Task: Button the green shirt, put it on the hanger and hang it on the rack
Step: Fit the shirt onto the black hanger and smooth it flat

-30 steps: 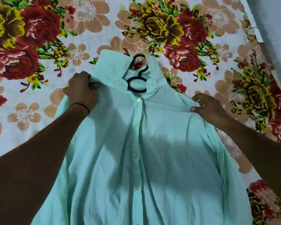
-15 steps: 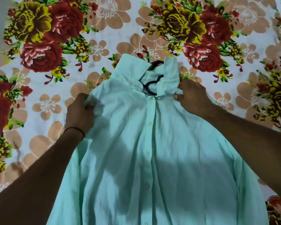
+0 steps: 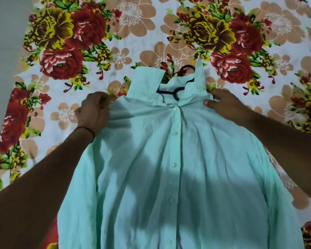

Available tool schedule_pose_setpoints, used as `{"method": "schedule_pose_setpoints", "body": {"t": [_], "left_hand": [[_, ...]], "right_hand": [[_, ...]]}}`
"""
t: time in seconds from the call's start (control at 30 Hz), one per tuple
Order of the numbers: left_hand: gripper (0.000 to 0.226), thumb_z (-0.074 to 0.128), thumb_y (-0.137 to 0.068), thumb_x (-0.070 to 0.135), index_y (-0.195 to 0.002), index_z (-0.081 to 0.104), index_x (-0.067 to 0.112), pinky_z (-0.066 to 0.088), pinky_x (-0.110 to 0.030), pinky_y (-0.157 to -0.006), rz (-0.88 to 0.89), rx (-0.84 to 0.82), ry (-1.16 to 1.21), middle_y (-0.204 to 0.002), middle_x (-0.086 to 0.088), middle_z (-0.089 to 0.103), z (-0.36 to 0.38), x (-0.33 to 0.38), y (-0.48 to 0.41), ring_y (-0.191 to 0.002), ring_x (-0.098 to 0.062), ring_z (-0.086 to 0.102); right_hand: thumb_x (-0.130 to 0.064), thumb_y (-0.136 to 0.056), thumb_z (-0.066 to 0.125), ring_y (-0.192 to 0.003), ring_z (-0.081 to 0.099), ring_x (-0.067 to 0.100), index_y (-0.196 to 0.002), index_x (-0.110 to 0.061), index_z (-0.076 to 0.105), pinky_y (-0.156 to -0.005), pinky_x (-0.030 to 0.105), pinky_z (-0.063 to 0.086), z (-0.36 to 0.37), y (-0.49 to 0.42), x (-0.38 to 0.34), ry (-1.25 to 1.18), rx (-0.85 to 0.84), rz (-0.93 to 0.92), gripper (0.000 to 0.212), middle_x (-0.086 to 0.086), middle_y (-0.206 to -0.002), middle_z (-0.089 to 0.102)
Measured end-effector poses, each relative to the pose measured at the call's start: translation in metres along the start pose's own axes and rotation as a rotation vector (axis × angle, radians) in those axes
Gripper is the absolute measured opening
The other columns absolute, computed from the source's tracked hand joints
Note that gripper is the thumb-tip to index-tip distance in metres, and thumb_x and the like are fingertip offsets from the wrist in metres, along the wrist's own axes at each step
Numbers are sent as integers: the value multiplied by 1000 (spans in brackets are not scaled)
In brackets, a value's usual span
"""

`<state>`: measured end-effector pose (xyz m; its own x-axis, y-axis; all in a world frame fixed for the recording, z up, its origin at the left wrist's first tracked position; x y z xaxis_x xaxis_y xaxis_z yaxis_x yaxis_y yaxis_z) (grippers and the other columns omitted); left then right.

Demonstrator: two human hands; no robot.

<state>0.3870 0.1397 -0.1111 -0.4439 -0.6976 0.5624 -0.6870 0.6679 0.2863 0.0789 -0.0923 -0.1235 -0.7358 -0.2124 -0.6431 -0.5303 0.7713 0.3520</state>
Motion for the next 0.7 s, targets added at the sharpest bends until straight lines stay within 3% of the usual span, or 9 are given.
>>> {"method": "schedule_pose_setpoints", "body": {"t": [0.1,0.17,0.27,0.33,0.4,0.47,0.57,0.63,0.7], "left_hand": [[64,45,-72,63,-117,63,22,42,-55,-102,38,-141,81,-119,-11,65,13,21,-10,-113,-35,58],[72,53,-78,66,-127,59,14,42,-52,-105,17,-191,153,-127,-16,62,15,30,-10,-118,-37,57],[49,62,-84,51,-112,64,11,41,-47,-105,96,-210,140,-126,-19,63,1,43,-3,-118,-35,57],[48,62,-80,51,-101,65,8,45,-44,-92,210,-215,84,-107,-17,67,-15,59,10,-99,-29,60],[38,65,-83,41,-85,57,4,37,-36,-69,338,-245,73,-77,-11,55,-26,80,29,-73,-24,49],[34,67,-85,35,-71,45,12,27,-29,-58,466,-246,116,-66,1,35,-44,106,56,-61,-11,32],[32,72,-89,27,-70,48,18,29,-25,-55,547,-189,135,-63,2,35,-73,133,82,-58,-7,32],[27,72,-89,25,-78,56,6,35,-35,-60,603,-84,131,-66,-10,49,-97,150,101,-65,-16,40],[23,71,-89,18,-87,60,-1,36,-37,-62,632,64,133,-73,-16,56,-129,163,119,-71,-20,46]], "right_hand": [[-8,-97,60,-92,54,-2,-120,-16,62,-72,4,41,0,11,-14,-284,6,-5,25,-18,-105,58],[-3,-96,60,-98,53,-6,-129,-10,60,-71,-3,40,-3,20,-20,-362,24,-23,33,-18,-112,55],[-8,-95,63,-100,56,-9,-121,-13,64,-77,0,41,-14,38,-27,-371,-9,-67,26,-12,-124,60],[-11,-94,65,-101,59,-11,-110,-13,67,-81,4,43,-22,50,-35,-343,-47,-95,16,-11,-121,64],[-10,-93,67,-103,61,-5,-114,-11,68,-88,12,46,-29,61,-49,-290,-69,-149,22,-7,-120,67],[-4,-91,66,-93,61,-15,-113,-15,65,-83,7,45,-38,79,-70,-272,-65,-216,25,-12,-109,68],[0,-90,65,-88,60,-21,-108,-19,64,-78,4,44,-49,101,-96,-272,-56,-285,26,-18,-104,66],[-5,-91,66,-93,64,-9,-105,-21,68,-83,14,49,-66,123,-115,-258,-33,-336,22,-11,-104,70],[-15,-93,67,-88,64,6,-99,-14,70,-78,26,48,-92,148,-130,-227,18,-369,7,-1,-94,72]]}}
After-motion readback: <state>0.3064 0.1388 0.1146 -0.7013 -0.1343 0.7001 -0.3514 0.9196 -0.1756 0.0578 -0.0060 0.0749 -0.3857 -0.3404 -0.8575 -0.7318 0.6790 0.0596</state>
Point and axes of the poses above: each hand's wrist, its own y-axis away from the middle knuckle, its own z-axis out of the palm, x = y × z, the point moved 6 cm from there along -y, towards the middle knuckle
